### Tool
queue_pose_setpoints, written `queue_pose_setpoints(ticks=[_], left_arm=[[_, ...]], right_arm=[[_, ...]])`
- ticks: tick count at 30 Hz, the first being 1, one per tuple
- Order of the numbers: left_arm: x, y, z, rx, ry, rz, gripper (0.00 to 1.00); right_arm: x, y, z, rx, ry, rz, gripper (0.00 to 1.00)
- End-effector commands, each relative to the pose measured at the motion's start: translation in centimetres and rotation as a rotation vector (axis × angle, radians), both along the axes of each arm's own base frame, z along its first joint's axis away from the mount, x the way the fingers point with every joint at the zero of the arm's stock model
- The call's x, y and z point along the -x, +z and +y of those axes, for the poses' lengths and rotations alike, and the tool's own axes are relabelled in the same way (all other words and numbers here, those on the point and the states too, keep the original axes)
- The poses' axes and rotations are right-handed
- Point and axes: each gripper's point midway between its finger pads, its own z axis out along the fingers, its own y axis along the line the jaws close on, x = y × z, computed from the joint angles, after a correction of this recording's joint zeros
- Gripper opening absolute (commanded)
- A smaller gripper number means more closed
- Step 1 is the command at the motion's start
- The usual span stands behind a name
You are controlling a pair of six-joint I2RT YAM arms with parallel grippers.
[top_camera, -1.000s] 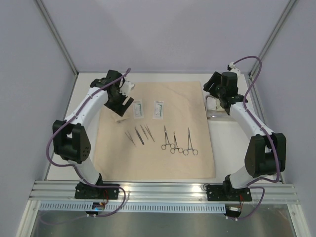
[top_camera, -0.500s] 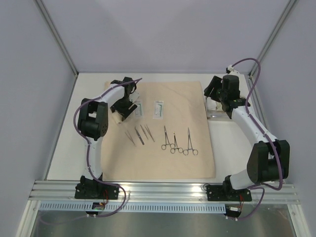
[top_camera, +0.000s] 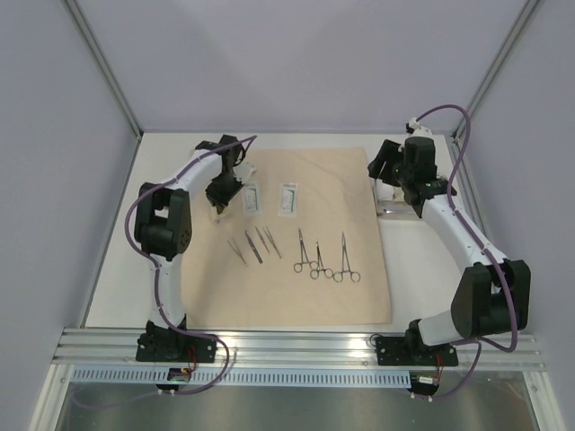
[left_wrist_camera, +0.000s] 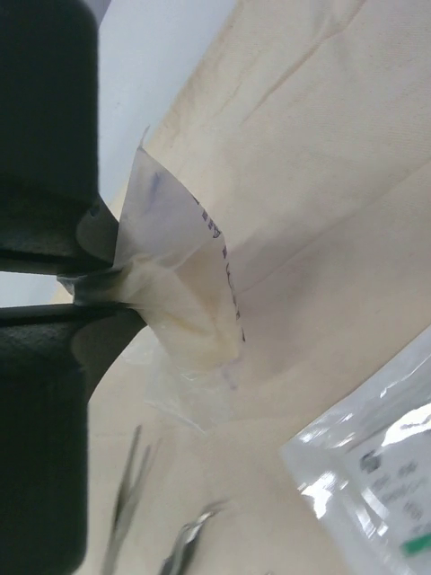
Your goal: Prepare the surgical pack
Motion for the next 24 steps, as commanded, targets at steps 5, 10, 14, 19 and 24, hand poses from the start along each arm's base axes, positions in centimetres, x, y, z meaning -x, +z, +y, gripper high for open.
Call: queue_pose_setpoints(ticks=[5,10,14,19,24], left_arm=[[5.0,11.8,-4.1,0.332,-0.198,-0.116,0.18],[10.1,15.1,-6.8,0.492,-0.312,-0.096,0.21],[12.6,15.6,-7.7,0.516,-0.384,-0.077,0.23],[13.4,16.5,-7.9,0.538,-0.393,-0.096,0.25],[13.5,16.5,-8.3,0.554,-0.398,-0.089,0.25]], right_arm=[[4.1,5.7,13.7,-0.078,0.590,-0.210,0.66],[7.5,6.4,23.0,-0.204,0.897,-0.257,0.74],[10.3,6.9,29.1,-0.292,1.073,-0.258,0.73],[11.1,7.1,31.0,-0.401,1.120,-0.236,0.69],[12.5,5.9,32.6,-0.429,1.182,-0.189,0.66]])
